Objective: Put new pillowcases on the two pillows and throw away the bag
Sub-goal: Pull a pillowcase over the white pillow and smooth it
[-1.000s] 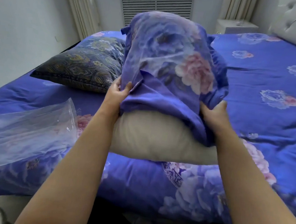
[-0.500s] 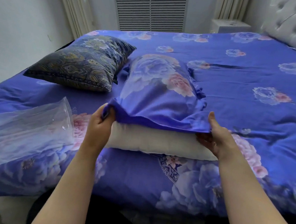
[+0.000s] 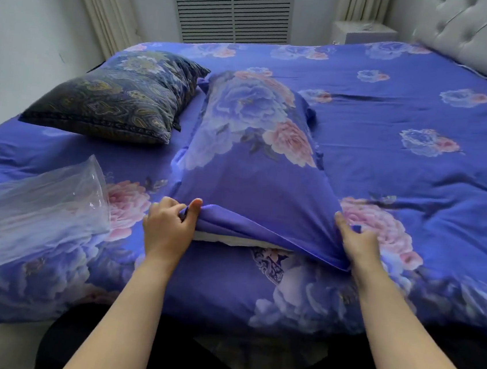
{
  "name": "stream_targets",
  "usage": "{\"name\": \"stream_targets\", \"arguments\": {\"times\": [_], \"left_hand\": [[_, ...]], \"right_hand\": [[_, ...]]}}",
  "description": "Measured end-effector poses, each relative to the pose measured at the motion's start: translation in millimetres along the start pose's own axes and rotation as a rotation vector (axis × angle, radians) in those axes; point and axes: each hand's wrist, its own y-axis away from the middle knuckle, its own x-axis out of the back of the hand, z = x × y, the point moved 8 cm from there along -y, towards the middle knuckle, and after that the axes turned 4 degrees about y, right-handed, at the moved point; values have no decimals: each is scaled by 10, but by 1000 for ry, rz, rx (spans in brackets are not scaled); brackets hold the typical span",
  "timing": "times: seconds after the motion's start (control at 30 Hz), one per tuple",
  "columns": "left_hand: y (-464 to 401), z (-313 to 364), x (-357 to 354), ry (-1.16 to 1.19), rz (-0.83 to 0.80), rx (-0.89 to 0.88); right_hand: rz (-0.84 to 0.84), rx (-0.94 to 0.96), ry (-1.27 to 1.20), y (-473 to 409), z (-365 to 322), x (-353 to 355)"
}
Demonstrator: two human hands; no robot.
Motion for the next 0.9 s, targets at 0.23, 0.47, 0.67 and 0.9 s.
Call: {"name": "stream_targets", "arguments": {"times": [0.23,0.47,0.67,0.9], "left_hand": [[255,-465,-31,804,270,759],[277,-414,-291,1492,183,1104],[571,-585,-277,1444,111,1295],[679,-895,-217,926,20,965]], "right_hand": [[63,149,177,-218,-169,-69],[28,138,-11,-304,-415,-97],[-87,147,-70,-93,-273,-375],[16,308,245,88,-188,-130]]}}
